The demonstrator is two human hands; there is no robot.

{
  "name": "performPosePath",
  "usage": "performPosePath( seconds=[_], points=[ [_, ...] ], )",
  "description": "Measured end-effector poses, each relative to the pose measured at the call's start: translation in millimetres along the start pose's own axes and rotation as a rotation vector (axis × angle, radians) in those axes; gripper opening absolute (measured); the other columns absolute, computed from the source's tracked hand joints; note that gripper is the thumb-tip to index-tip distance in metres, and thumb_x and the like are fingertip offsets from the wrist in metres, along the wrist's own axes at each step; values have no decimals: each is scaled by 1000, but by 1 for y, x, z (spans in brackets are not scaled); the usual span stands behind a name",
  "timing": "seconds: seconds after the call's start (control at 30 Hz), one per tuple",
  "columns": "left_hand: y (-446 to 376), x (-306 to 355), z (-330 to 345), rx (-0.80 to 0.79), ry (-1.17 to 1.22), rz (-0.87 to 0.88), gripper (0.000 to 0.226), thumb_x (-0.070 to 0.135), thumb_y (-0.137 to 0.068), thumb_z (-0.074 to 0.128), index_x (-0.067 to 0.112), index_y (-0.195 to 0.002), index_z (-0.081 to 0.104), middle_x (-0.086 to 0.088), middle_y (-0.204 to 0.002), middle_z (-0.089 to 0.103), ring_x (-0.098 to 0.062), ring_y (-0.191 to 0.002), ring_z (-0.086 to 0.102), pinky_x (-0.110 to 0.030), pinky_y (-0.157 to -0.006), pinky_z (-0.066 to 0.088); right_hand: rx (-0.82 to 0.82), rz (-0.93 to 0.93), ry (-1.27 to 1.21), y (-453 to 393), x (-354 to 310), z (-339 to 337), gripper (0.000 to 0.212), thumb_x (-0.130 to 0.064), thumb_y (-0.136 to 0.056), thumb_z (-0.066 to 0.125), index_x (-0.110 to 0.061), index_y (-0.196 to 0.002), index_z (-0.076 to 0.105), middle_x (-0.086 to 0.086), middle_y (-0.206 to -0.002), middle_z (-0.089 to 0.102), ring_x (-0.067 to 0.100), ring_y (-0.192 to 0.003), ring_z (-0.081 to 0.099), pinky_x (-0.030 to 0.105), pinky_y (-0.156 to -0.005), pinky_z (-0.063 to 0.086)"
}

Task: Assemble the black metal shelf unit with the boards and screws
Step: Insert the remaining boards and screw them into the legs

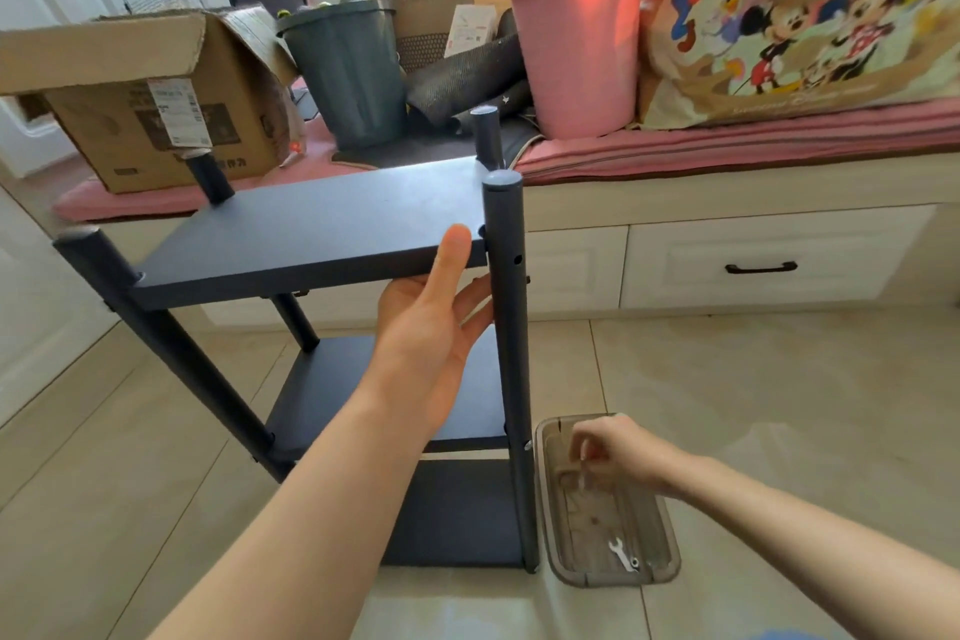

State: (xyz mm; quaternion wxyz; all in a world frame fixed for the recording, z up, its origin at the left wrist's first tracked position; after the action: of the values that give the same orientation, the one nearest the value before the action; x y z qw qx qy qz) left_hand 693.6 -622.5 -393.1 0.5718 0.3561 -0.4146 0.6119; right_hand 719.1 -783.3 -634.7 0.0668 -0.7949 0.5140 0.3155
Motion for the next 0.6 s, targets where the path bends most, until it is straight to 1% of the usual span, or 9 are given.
performPosePath(
  seconds=[0.07,0.1,0.13,0.2,0.27,0.33,0.4,0.47,0.6],
  points=[
    [1,-1,0,2,13,-19,36,40,-78,67,13,-103,66,-6,-109,76,-29,-103,73,-37,-87,61,95,-16,-77,16,-28,-39,10,-15,-89,69,-23,-95,67,-8,-91,69,4,-83,68,24,-79,58],
    [1,0,-1,4,16,-25,39,40,-78,67,13,-105,66,-7,-111,76,-29,-103,73,-36,-86,61,131,-34,-126,24,-42,-56,8,-16,-89,70,-22,-93,67,-5,-88,71,5,-80,70,25,-78,59],
    [1,0,-1,7,14,-30,40,40,-77,68,13,-106,66,-7,-111,76,-30,-104,73,-36,-87,61,177,-59,-179,34,-58,-75,6,-17,-88,72,-19,-91,68,-2,-83,73,6,-75,71,26,-75,60],
    [3,-1,-2,13,-1,-36,41,42,-75,69,15,-106,66,-6,-111,76,-30,-105,73,-40,-93,58,280,-105,-273,56,-91,-112,8,-17,-85,74,-13,-88,68,1,-74,73,11,-67,72,26,-68,60],
    [4,0,-3,8,-17,-35,43,43,-76,69,17,-109,66,-5,-114,75,-30,-106,72,-44,-99,55,427,-165,-360,80,-124,-152,9,-16,-85,75,-11,-86,68,2,-71,71,15,-62,70,25,-62,58],
    [4,2,-2,-2,-35,-32,43,43,-78,69,18,-112,67,-3,-115,75,-29,-107,72,-45,-100,54,621,-228,-454,106,-151,-189,6,-13,-87,72,-10,-86,67,3,-70,71,17,-60,68,24,-59,56],
    [4,3,-2,5,-48,-35,42,43,-78,69,19,-112,67,-1,-112,76,-26,-105,73,-44,-100,54,764,-274,-585,126,-171,-214,5,-7,-89,68,-6,-86,65,6,-69,71,20,-59,68,27,-59,57],
    [4,3,-3,19,-51,-45,43,43,-78,69,18,-113,66,0,-111,76,-25,-103,73,-45,-100,54,838,-291,-644,136,-186,-223,5,-5,-89,67,-5,-86,64,7,-70,72,21,-59,69,29,-58,58],
    [3,3,-1,18,-42,-56,45,42,-78,70,16,-115,66,-2,-111,76,-25,-103,73,-46,-100,54,888,-264,-625,141,-200,-221,6,-8,-87,70,-9,-85,65,3,-72,73,15,-63,72,24,-56,56]
  ],
)
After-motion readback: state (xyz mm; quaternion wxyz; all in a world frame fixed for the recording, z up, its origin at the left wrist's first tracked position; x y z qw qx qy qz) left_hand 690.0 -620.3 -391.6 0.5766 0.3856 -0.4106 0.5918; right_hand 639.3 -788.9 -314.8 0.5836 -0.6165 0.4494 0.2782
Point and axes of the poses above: each hand's wrist, its own y-axis away from the middle knuckle, its own z-axis out of the palm, x = y × z, the point moved 10 cm from there along -y, towards the middle knuckle
